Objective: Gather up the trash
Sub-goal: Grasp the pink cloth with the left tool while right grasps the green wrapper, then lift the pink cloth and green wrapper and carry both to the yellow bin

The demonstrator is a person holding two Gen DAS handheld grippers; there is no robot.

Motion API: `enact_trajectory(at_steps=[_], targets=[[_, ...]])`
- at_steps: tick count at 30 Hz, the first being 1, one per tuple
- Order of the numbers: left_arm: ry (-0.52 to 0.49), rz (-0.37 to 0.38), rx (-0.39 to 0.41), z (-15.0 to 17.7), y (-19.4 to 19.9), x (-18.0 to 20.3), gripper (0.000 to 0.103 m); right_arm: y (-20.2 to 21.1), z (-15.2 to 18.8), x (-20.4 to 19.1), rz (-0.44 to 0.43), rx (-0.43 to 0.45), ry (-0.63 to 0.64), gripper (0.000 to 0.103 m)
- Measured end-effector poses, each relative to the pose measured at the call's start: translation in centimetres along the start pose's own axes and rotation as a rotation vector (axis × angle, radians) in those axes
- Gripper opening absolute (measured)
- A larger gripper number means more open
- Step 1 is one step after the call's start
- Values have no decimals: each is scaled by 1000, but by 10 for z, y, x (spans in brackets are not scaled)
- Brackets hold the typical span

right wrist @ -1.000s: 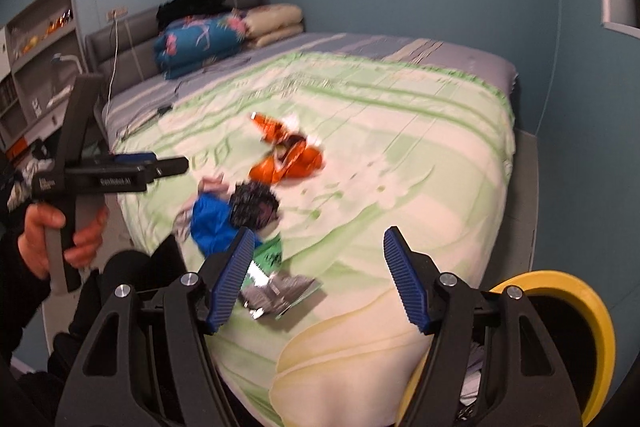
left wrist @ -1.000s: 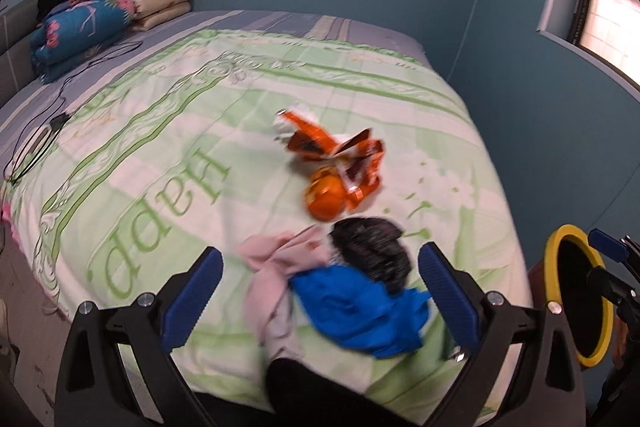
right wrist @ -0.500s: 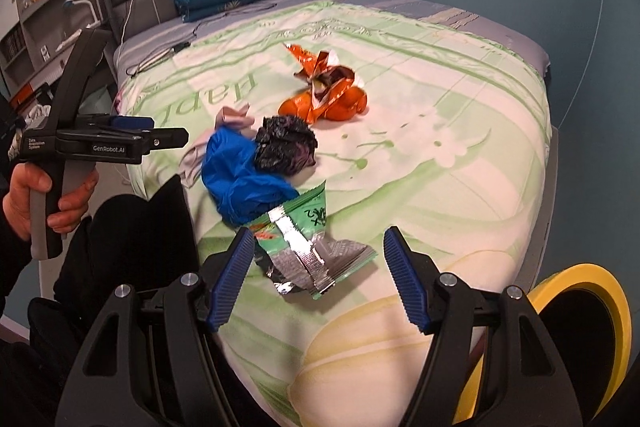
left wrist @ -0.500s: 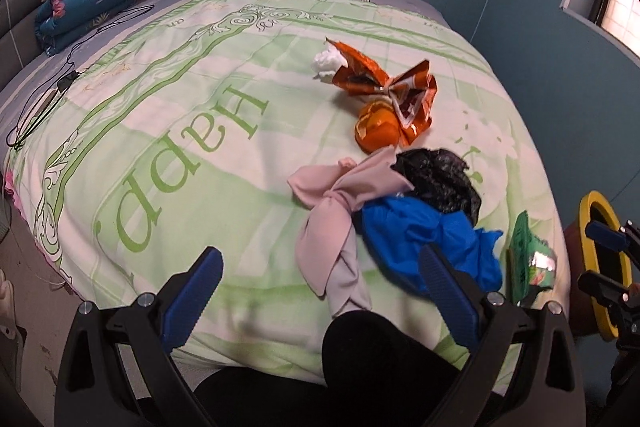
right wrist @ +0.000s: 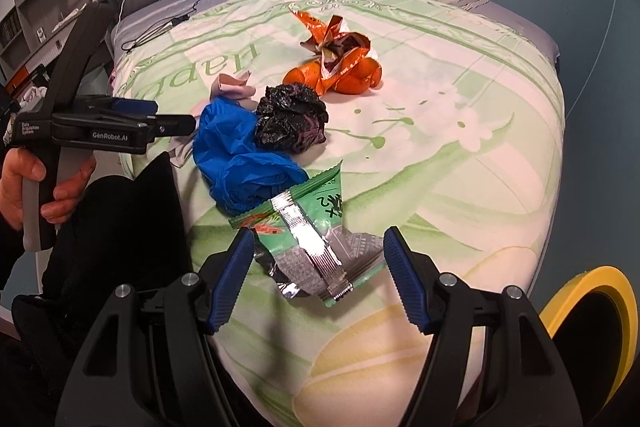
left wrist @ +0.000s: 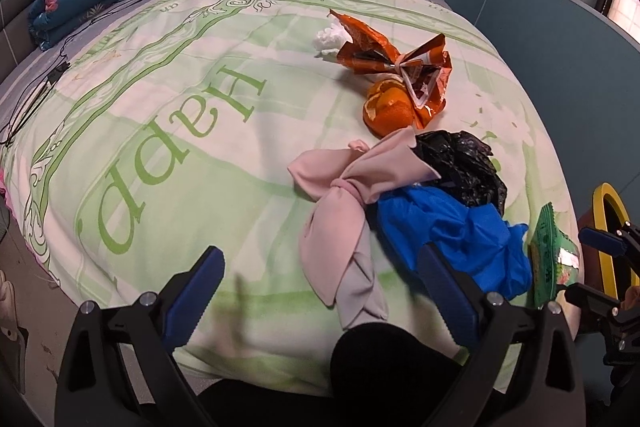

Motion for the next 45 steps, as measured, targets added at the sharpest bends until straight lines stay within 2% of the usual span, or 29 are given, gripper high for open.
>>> enact_trajectory(at_steps=[7, 9, 12, 14, 17, 22, 26, 38, 45], targets=[[28, 40, -10, -11, -13, -7, 86, -15, -7, -1, -12, -24, 1, 63], [38, 52, -15, -12, -17, -8, 81, -18, -10, 1, -17, -28, -4, 64], [48, 68, -28, -14, -24, -8, 66, -26, -13, 5, -31, -50, -25, 61], [59, 86, -31, -14, -27, -9, 49, -30, -13, 7, -46, -62, -41, 55], [78, 122, -32, -15, -28, -10, 33, -31, -14, 11, -62, -68, -63, 50], [65, 119, -31, -12, -26, -6, 24, -29, -15, 18, -72, -69, -85, 42], [63, 116, -25, -11, -24, -7, 21, -30, -14, 25, -91, -75, -128, 38], [128, 119, 30, 0, 3, -18, 20, 6, -17, 33, -102, -5, -159, 37], [119, 105, 105, 7, 36, -15, 20, 30, -18, 32, -93, 39, -147, 37]])
Point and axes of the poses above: each gripper's, at about its wrist camera, not at the fingertips, and y roughly against the way its jaws point, x to its right, z to its underside, the point moved 1 cm from there along -y, roughly the way its jaws point, and after that the axes turned 2 degrees about -y, right-handed, at the moved point
